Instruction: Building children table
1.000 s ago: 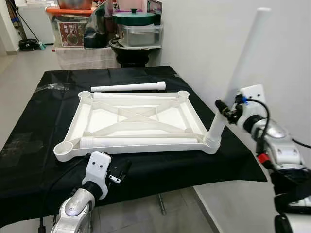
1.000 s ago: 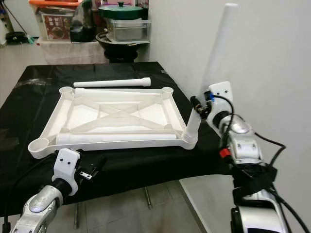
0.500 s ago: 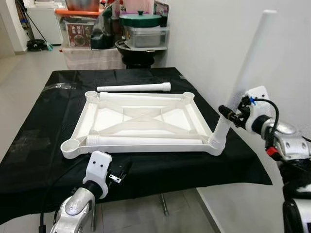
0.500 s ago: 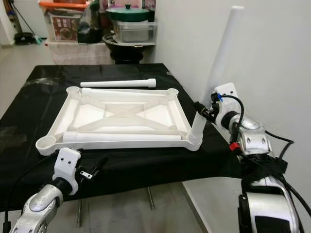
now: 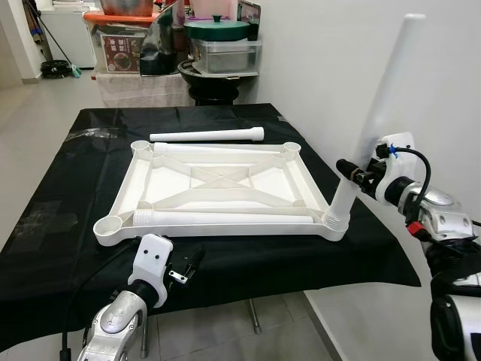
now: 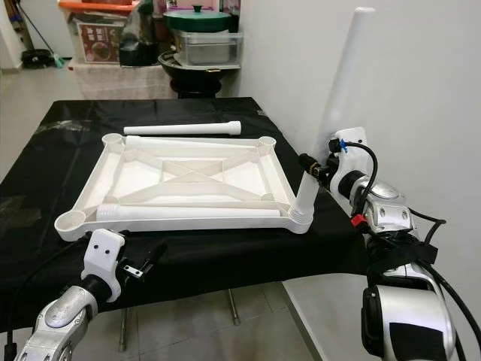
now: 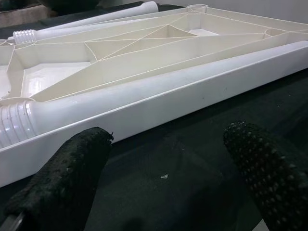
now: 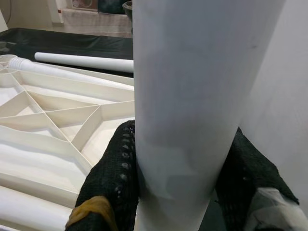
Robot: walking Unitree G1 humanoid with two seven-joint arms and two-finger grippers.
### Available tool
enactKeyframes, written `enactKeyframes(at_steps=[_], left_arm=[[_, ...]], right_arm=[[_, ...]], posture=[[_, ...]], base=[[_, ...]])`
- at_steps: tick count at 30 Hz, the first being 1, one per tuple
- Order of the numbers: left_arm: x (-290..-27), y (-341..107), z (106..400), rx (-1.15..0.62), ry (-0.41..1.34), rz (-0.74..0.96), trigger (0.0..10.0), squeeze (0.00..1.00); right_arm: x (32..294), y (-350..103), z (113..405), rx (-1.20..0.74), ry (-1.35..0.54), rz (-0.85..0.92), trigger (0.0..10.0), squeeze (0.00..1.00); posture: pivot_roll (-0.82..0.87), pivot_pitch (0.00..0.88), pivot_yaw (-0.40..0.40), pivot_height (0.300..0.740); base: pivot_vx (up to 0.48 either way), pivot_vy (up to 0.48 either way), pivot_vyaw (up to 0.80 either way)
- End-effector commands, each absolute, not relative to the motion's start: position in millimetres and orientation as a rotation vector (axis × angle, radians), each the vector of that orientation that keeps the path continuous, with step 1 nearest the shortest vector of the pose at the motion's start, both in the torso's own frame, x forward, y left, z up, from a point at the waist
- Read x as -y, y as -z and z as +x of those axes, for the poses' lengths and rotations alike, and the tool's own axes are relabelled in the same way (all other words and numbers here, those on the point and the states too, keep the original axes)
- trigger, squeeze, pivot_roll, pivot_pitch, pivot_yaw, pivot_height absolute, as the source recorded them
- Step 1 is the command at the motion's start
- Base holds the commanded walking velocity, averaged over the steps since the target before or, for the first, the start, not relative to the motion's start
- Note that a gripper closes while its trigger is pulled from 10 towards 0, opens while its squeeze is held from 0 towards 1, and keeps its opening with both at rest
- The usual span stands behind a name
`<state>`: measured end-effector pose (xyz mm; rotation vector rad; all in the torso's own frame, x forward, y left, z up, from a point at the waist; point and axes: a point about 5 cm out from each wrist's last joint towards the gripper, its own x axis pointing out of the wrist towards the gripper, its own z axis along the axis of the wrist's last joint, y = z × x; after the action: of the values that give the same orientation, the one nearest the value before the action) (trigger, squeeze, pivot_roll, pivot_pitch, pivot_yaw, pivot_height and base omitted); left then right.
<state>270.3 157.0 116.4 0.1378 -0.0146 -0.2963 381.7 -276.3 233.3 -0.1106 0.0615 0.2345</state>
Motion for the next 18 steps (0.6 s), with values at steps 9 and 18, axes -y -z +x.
enactKeyframes(at_steps=[9, 18], left_arm=[[-157, -113, 272, 0.005, 0.293, 0.147, 10.0, 0.0], [-152, -112, 273, -0.001, 0.298, 0.151, 10.0, 0.0]], right_arm=[[294, -229, 385, -0.043, 0.273, -0.026, 0.0, 0.0], [213, -191, 396, -0.088, 0.289, 0.063, 0.0, 0.0]], posture=[[0.06, 0.0, -0.057, 0.74], [0.06, 0.0, -0.049, 0.74]], base=[[0.0, 0.0, 0.0], [0.0, 0.0, 0.0]])
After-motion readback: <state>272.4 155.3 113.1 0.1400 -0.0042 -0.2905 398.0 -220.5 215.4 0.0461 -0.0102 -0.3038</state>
